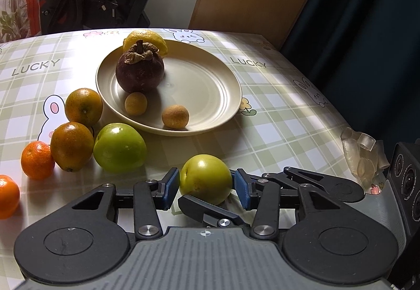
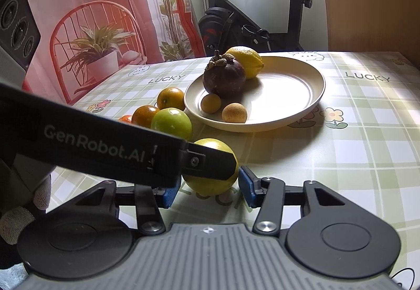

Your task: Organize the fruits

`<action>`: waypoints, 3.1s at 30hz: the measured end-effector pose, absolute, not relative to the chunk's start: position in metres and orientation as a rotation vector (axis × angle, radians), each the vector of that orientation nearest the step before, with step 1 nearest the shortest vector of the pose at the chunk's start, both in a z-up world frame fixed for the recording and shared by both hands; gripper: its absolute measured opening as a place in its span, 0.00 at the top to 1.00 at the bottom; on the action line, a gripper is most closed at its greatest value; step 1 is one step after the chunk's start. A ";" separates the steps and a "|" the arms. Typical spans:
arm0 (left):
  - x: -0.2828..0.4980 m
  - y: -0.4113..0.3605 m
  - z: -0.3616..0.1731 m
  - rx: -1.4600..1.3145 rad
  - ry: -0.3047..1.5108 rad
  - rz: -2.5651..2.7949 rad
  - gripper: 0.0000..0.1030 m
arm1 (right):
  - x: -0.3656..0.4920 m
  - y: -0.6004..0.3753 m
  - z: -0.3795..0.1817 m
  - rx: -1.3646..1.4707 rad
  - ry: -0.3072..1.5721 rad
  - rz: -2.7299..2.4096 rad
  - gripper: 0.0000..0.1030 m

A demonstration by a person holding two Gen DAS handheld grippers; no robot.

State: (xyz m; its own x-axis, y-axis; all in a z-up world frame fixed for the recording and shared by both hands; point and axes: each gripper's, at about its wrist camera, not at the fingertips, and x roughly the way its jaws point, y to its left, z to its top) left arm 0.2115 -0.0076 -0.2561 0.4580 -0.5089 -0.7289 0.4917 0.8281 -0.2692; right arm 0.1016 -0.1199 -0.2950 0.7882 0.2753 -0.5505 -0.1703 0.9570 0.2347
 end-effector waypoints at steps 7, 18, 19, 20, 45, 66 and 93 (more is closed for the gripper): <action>0.206 -0.009 -0.234 -0.002 0.845 -0.633 0.55 | 0.098 -0.120 -0.288 0.179 0.600 0.241 0.51; 0.218 -0.020 -0.160 -0.020 0.663 -0.666 0.55 | 0.107 -0.130 -0.219 0.130 0.461 0.226 0.51; 0.221 -0.020 -0.156 -0.034 0.656 -0.668 0.55 | 0.109 -0.132 -0.212 0.126 0.449 0.228 0.51; 0.224 -0.020 -0.151 -0.047 0.650 -0.670 0.55 | 0.111 -0.133 -0.206 0.124 0.437 0.231 0.51; 0.360 -0.085 -0.220 0.069 0.830 -0.642 0.54 | 0.227 -0.183 -0.241 0.160 0.541 0.223 0.51; 0.381 -0.065 -0.227 -0.010 0.848 -0.624 0.55 | 0.275 -0.193 -0.271 0.157 0.648 0.108 0.51; 0.225 0.102 -0.173 -0.155 0.690 -0.329 0.54 | 0.117 -0.106 -0.220 0.098 0.517 0.162 0.50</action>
